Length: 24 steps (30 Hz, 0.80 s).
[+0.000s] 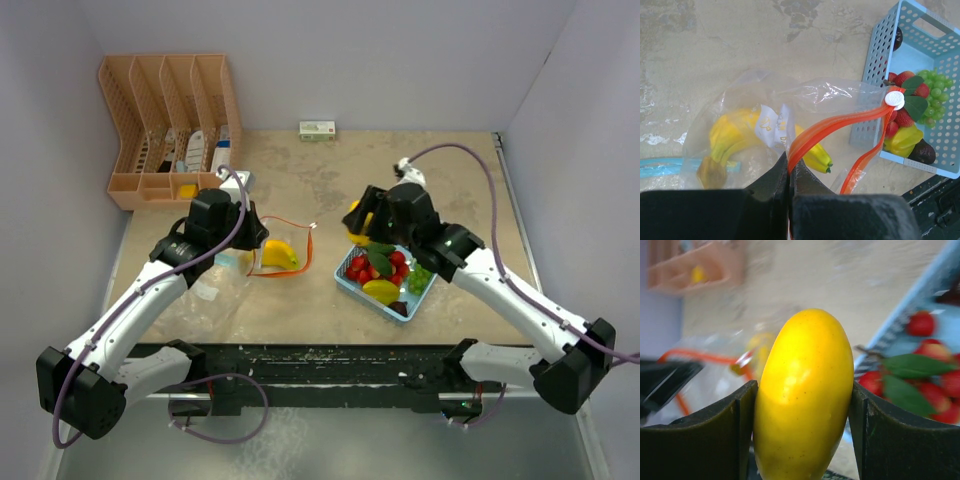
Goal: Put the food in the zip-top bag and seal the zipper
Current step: Pick up the fake fruit from the bin, then place the fake fruit in the zipper food storage bag.
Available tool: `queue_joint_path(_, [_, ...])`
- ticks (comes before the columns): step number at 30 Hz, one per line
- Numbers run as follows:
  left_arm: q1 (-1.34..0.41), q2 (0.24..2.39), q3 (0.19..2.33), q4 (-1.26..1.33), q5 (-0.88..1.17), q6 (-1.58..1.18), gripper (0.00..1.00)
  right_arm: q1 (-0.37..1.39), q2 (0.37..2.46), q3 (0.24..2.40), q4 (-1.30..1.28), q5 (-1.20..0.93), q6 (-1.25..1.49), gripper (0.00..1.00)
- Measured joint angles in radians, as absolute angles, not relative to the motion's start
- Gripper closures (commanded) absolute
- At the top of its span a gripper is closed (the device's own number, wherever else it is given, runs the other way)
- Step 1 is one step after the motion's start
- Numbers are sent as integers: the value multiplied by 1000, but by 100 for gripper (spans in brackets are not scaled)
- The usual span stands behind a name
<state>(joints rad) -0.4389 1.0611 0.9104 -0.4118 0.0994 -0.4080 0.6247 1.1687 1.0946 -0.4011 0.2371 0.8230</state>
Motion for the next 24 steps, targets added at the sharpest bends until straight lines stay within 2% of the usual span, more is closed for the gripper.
queue_joint_path(6, [-439, 1063, 915, -421, 96, -408, 100, 894, 1189, 1087, -208, 151, 818, 49])
queue_joint_path(9, [-439, 1065, 923, -434, 96, -408, 100, 974, 1225, 1086, -123, 105, 817, 49])
queue_joint_path(19, [-440, 1065, 933, -446, 96, -408, 100, 1032, 1428, 1086, -52, 94, 836, 47])
queue_joint_path(22, [-440, 1065, 938, -452, 100, -409, 100, 1032, 1455, 1107, -70, 139, 848, 43])
queue_joint_path(24, [-440, 1062, 939, -454, 102, -409, 100, 1032, 1475, 1141, -80, 178, 851, 36])
